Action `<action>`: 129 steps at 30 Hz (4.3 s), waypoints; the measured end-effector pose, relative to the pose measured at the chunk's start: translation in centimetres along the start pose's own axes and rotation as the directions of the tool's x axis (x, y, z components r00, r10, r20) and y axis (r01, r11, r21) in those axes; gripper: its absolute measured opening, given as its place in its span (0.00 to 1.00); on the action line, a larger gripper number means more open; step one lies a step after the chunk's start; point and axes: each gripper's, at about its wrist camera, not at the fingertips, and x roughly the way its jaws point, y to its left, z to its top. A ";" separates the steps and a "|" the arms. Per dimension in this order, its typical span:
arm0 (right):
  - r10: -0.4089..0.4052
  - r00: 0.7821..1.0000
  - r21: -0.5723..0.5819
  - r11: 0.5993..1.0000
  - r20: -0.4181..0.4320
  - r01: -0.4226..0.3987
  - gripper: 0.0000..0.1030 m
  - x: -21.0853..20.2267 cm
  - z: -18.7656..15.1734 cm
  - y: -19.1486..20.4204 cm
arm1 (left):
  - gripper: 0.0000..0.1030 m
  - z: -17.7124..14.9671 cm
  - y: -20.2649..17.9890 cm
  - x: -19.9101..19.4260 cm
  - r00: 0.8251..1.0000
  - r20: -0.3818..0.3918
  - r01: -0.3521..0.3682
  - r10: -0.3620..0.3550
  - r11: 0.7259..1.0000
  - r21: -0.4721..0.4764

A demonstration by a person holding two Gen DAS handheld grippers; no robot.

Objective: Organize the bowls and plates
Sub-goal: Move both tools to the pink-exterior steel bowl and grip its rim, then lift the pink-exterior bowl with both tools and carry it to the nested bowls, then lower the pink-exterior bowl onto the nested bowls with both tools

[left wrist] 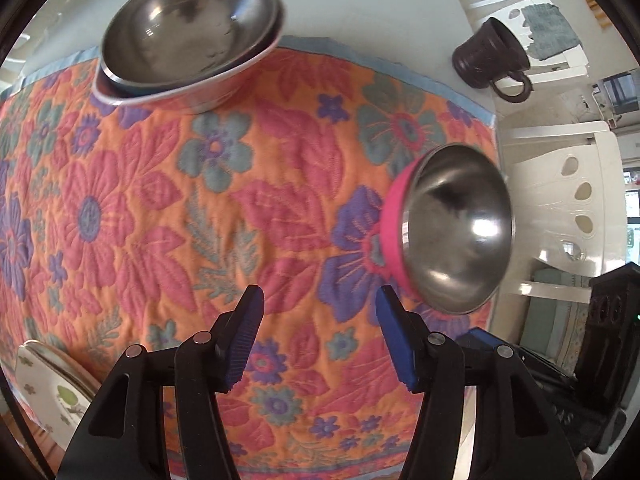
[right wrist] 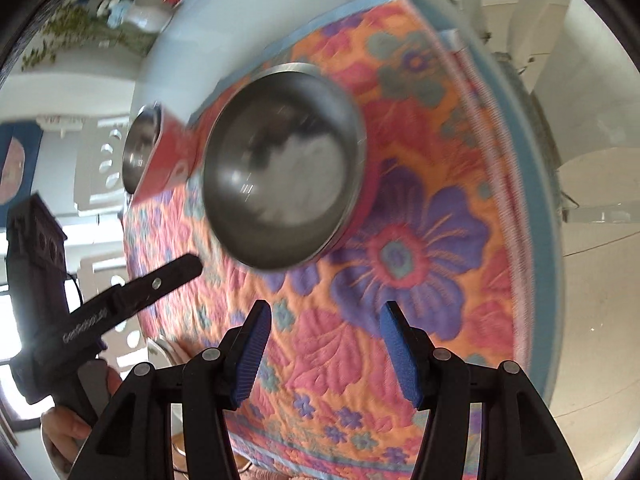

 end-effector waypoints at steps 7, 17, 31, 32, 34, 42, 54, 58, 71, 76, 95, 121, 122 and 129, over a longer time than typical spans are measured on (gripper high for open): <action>0.002 0.999 0.050 0.999 0.038 -0.004 0.54 -0.3 2.3 -1.3 | 0.56 1.9 -2.5 1.2 1.000 0.000 0.004 -0.004 0.999 0.048; -0.026 0.999 0.056 0.998 0.044 0.024 0.54 0.7 4.0 -1.1 | 0.56 3.2 -3.9 3.5 0.999 -0.029 0.022 -0.020 0.997 0.069; -0.176 0.982 -0.024 0.984 0.069 0.178 0.45 2.9 6.4 0.8 | 0.42 5.6 -4.4 7.3 0.999 -0.035 0.023 -0.021 0.998 0.053; -0.181 0.981 -0.027 0.983 0.071 0.183 0.43 3.0 6.5 0.9 | 0.35 5.7 -4.4 7.3 0.998 -0.048 0.040 -0.038 0.998 0.037; -0.175 0.982 -0.034 0.984 0.067 0.177 0.33 3.2 6.7 1.2 | 0.27 5.9 -4.3 7.3 0.996 -0.049 0.073 -0.072 0.997 0.023; -0.162 0.985 -0.041 0.985 0.060 0.165 0.23 3.4 6.8 1.8 | 0.15 5.1 -3.6 7.2 0.994 -0.039 0.103 -0.104 0.995 -0.009; -0.168 0.983 -0.082 0.981 0.070 0.174 0.18 2.3 5.5 4.2 | 0.13 4.3 -0.8 4.7 0.994 -0.008 0.105 -0.105 0.994 -0.031; -0.155 0.985 -0.098 0.982 0.074 0.162 0.19 2.3 5.2 5.5 | 0.13 4.2 0.1 2.9 0.994 0.020 0.112 -0.111 0.993 -0.036; -0.149 0.985 -0.201 0.966 0.084 0.163 0.20 2.0 4.9 10.9 | 0.13 4.9 3.3 -2.5 0.990 0.113 0.094 -0.086 0.993 -0.069; -0.151 0.983 -0.235 0.957 0.100 0.171 0.20 1.3 5.0 13.0 | 0.13 5.3 4.2 -4.3 0.984 0.150 0.105 -0.093 0.992 -0.076; -0.126 0.972 -0.353 0.916 0.197 0.190 0.20 -2.0 8.5 22.0 | 0.14 8.7 8.1 -11.5 0.949 0.294 0.160 -0.116 0.979 -0.129; -0.027 0.993 -0.357 0.932 0.111 0.065 0.20 6.2 11.7 25.5 | 0.14 11.4 15.2 -9.9 0.951 0.303 0.144 -0.066 0.959 -0.244; -0.030 0.994 -0.356 0.932 0.107 0.066 0.20 6.5 11.8 25.5 | 0.14 11.5 15.4 -9.6 0.952 0.300 0.145 -0.066 0.958 -0.247; -0.038 0.994 -0.357 0.931 0.100 0.071 0.21 8.0 12.4 25.6 | 0.14 12.1 16.1 -8.3 0.955 0.286 0.150 -0.074 0.956 -0.254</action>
